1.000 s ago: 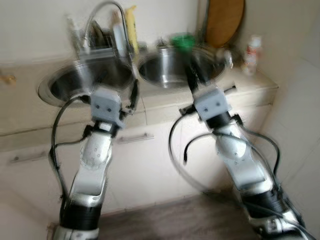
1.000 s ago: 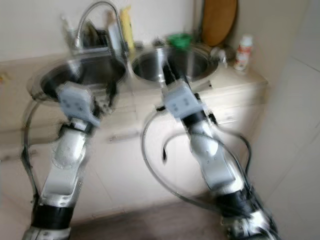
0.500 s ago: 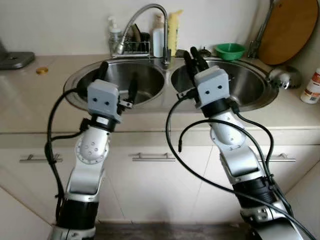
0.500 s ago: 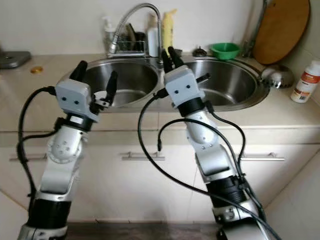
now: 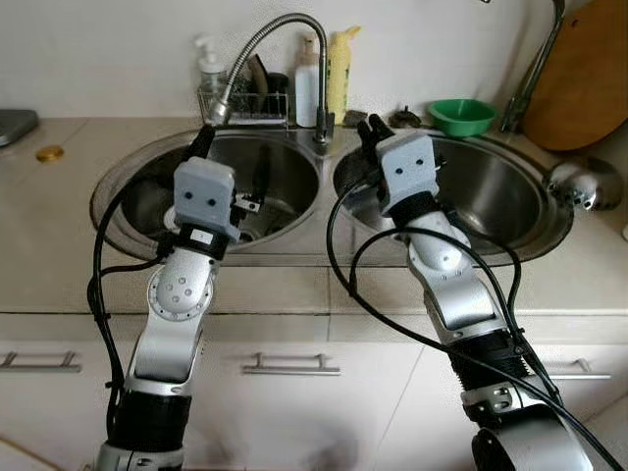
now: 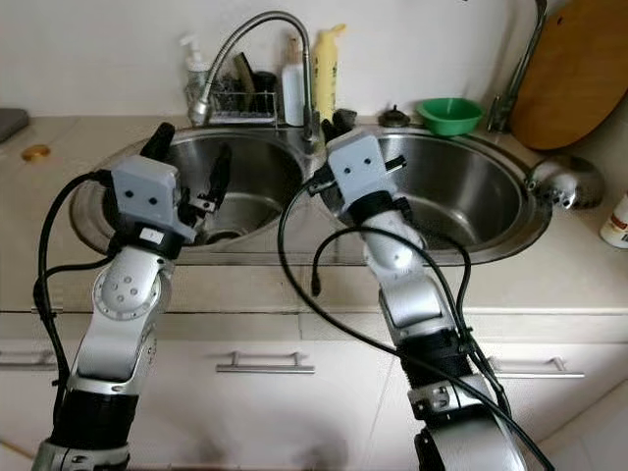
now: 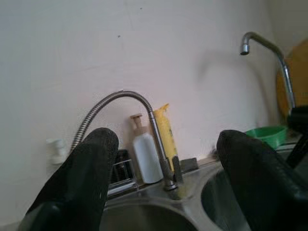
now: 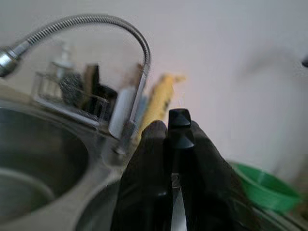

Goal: Kitchen organization

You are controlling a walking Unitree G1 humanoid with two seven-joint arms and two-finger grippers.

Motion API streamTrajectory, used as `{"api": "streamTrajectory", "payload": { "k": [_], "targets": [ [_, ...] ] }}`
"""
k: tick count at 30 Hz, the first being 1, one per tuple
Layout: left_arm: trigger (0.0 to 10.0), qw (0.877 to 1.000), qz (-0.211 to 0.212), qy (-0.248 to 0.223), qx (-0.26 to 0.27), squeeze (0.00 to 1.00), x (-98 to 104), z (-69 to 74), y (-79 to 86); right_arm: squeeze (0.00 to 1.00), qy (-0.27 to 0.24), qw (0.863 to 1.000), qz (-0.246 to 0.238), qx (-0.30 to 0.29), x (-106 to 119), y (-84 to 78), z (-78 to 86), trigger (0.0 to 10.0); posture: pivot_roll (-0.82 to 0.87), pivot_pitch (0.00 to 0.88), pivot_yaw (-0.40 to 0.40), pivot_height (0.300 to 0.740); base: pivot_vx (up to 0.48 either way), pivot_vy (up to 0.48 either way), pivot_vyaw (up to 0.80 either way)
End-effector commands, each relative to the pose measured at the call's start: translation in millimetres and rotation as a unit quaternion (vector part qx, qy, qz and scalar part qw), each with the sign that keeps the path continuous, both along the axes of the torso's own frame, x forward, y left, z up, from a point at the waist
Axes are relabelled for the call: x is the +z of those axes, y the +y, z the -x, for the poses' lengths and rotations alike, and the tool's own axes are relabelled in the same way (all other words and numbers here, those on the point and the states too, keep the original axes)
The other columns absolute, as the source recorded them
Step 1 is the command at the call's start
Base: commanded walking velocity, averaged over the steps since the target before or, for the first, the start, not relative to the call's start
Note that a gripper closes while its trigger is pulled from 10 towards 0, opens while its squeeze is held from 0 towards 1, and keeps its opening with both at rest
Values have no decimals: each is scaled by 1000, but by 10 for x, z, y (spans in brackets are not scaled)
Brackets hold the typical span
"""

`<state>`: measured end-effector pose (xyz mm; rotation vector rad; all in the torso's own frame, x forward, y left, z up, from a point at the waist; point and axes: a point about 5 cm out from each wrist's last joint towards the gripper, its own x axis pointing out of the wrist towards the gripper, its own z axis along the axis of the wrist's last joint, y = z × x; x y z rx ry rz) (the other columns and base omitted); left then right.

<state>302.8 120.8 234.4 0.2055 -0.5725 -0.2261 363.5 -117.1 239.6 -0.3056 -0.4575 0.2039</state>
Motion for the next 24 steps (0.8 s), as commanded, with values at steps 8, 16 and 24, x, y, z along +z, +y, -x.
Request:
{"api": "streamTrajectory", "payload": {
  "k": [8, 16, 24],
  "targets": [
    [10000, 1000, -9, 10, 8, 0, -37, 0, 42, 0, 82, 996, -29, -8, -63, -62, -239, 10000, 103, 0, 6, 740, 0, 0, 0],
    [10000, 1000, -12, 17, 9, 0, -73, -2, 39, 890, 180, 979, -91, 17, -345, -42, -289, 10000, 104, 0, 6, 740, 0, 0, 0],
    [10000, 1000, -14, 22, 6, 0, -110, -10, 18, 1000, 179, 977, -111, 24, -366, -93, -270, 10000, 96, 0, 10, 740, 0, 0, 0]
  ]
}}
